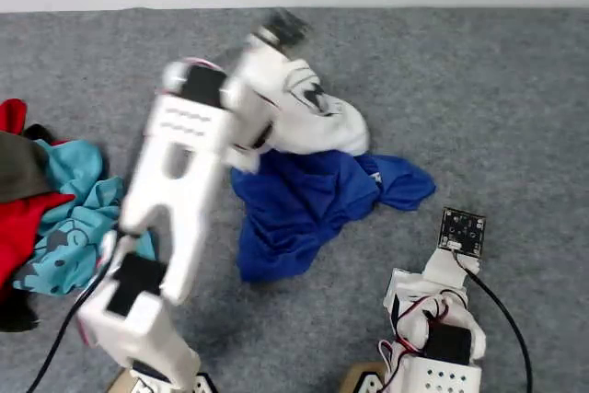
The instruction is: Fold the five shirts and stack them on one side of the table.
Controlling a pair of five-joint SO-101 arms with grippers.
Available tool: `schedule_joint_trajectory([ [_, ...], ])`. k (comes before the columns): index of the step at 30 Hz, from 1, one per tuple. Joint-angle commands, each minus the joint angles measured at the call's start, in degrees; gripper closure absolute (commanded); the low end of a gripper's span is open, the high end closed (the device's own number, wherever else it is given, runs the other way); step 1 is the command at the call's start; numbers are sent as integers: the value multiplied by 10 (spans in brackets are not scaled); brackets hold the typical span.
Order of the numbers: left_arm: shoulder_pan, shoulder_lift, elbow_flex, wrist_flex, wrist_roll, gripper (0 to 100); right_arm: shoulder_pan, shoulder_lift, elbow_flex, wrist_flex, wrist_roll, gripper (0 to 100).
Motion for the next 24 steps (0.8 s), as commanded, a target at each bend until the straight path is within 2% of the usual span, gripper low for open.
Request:
schedule_joint_trajectory([
  [1, -84, -126, -36, 12, 4, 996, -2, -7, 9, -8, -4, 990],
  [7, -283, -247, -33, 9, -1, 996, -2, -7, 9, -8, -4, 990],
  [15, -557, -272, -33, 9, -62, 994, -2, -7, 9, -8, -4, 990],
  [18, -631, -272, -32, 8, -82, 994, -2, -7, 9, -8, -4, 990],
  [24, -721, -273, -25, -39, -86, 994, -2, -7, 9, -8, -4, 990],
])
